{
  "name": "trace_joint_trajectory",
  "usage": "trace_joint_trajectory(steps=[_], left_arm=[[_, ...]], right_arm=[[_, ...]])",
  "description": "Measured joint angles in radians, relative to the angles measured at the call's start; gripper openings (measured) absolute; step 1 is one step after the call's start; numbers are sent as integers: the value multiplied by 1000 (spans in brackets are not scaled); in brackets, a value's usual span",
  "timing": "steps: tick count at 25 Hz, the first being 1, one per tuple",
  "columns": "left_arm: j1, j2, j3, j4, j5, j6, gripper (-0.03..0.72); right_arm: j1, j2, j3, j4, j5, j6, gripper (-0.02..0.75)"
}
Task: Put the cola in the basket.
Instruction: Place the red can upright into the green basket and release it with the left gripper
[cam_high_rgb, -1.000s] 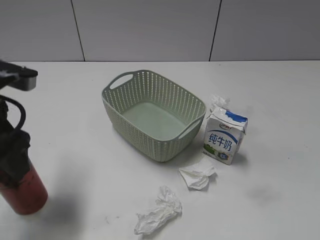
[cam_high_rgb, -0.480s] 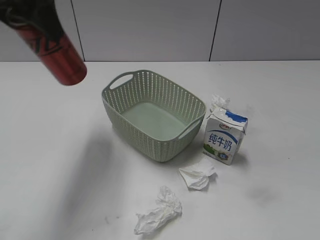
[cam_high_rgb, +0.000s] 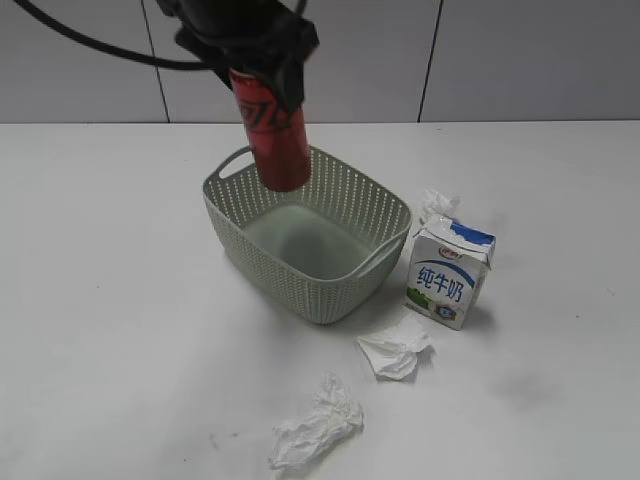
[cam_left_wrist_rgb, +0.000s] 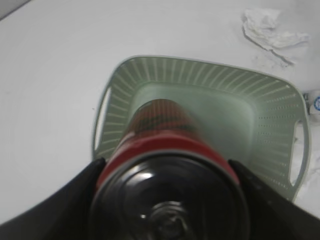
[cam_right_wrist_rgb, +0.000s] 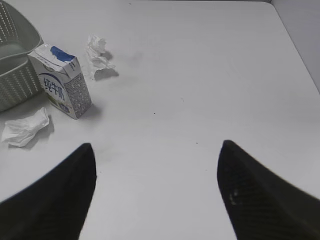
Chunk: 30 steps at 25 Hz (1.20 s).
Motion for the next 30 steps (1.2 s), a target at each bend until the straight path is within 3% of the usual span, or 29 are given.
trace_joint_trajectory(steps=[10, 18, 22, 30], left_arm=[[-36, 229, -15, -8, 0, 0, 530], [-36, 235, -26, -29, -11, 0, 530], [-36, 230, -27, -56, -11, 0, 633], [-19, 117, -102, -57, -14, 0, 633]], right_arm=[[0, 0, 0, 0, 0, 0, 572], [0, 0, 0, 0, 0, 0, 572], [0, 0, 0, 0, 0, 0, 572], [0, 0, 0, 0, 0, 0, 572]])
